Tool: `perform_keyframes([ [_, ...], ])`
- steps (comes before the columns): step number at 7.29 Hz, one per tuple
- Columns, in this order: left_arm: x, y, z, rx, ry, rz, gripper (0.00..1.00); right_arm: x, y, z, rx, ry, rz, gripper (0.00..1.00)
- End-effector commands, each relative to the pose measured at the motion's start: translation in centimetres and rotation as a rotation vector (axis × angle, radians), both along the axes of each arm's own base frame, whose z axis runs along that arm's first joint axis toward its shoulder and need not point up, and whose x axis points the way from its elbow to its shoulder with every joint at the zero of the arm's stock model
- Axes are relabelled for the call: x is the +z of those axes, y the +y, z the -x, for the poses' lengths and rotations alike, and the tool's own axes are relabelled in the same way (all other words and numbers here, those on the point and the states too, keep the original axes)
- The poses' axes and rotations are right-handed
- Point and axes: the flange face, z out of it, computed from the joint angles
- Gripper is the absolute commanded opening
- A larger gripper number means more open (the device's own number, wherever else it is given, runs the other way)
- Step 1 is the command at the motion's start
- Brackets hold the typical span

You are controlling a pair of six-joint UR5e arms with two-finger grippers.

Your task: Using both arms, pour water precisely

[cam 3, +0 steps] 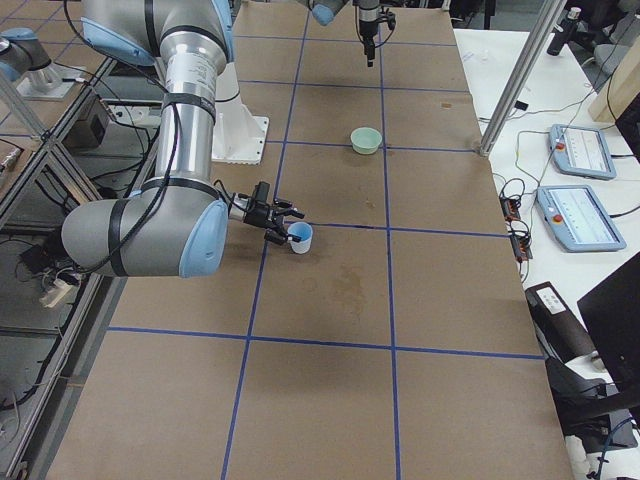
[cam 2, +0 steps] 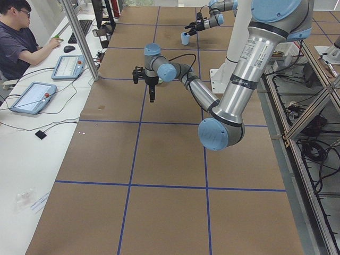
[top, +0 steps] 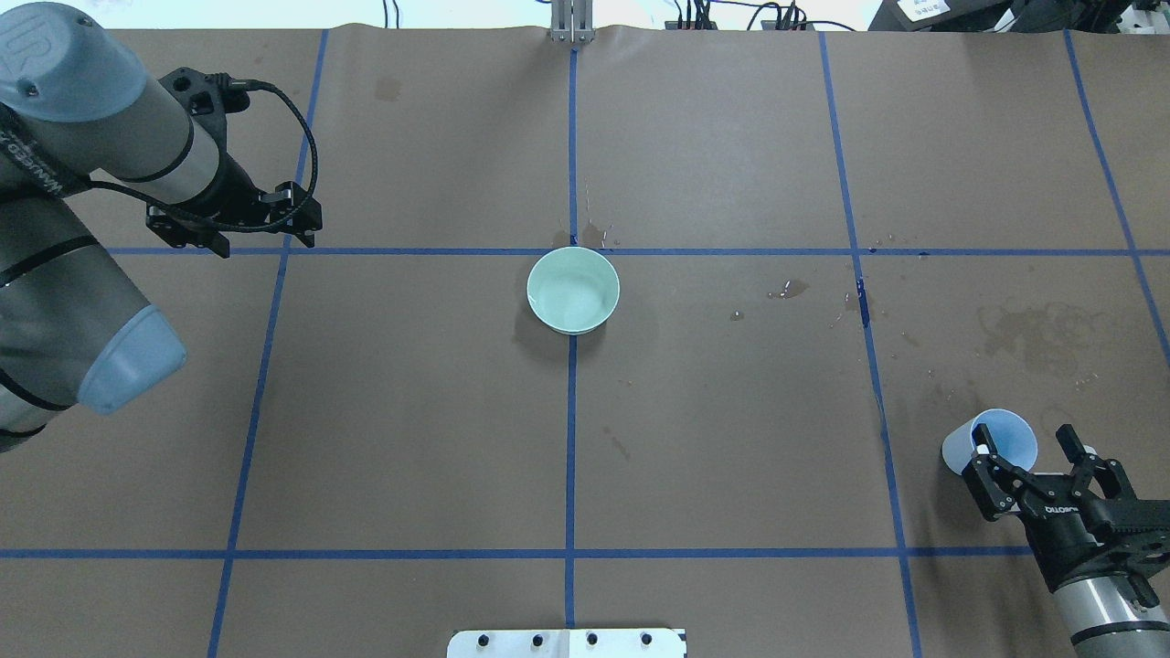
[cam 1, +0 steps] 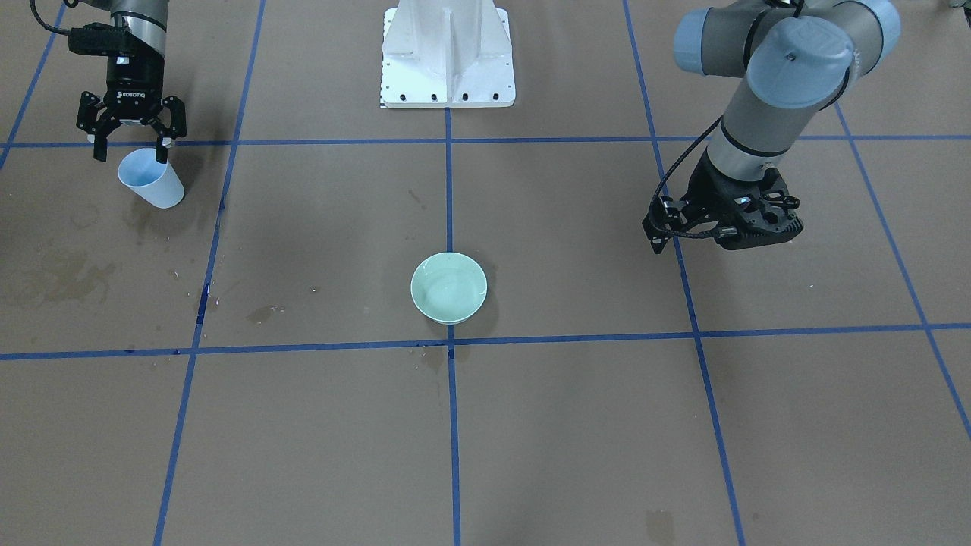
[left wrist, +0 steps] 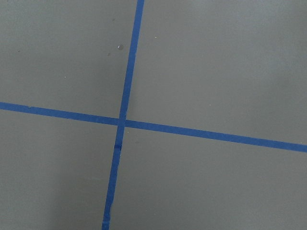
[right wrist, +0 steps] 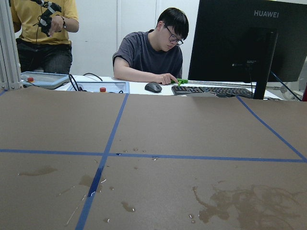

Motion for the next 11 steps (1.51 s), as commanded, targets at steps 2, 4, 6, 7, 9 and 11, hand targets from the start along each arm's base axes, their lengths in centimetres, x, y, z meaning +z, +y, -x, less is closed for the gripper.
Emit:
perform_keyframes([
  [2,0.0,0.0,-0.1,0.002,-0.001,0.001,1.0,-3.3,-3.4,-2.6,0.068,0.063,0.029,0.99],
  [4,0.0,0.1,-0.2,0.004,0.0,0.002,1.0,-8.3,-7.8,-4.5,0.09,0.191,0.121,0.99],
  [6,-0.4,-0.1,-0.5,0.006,0.002,0.0,1.0,-12.6,-12.1,-5.0,0.052,0.26,0.212,0.99],
  [7,-0.8,-0.3,-0.6,0.005,0.003,-0.003,1.0,-14.1,-14.1,-5.4,-0.005,0.318,0.25,0.99],
  [9,-5.2,-1.8,-2.3,-0.024,0.056,-0.019,1.0,-16.4,-18.8,-8.1,-0.137,0.344,0.366,0.99],
  [11,-11.4,-1.3,-7.6,-0.045,0.124,0.025,1.0,-16.7,-23.6,-12.3,-0.337,0.348,0.466,0.99],
])
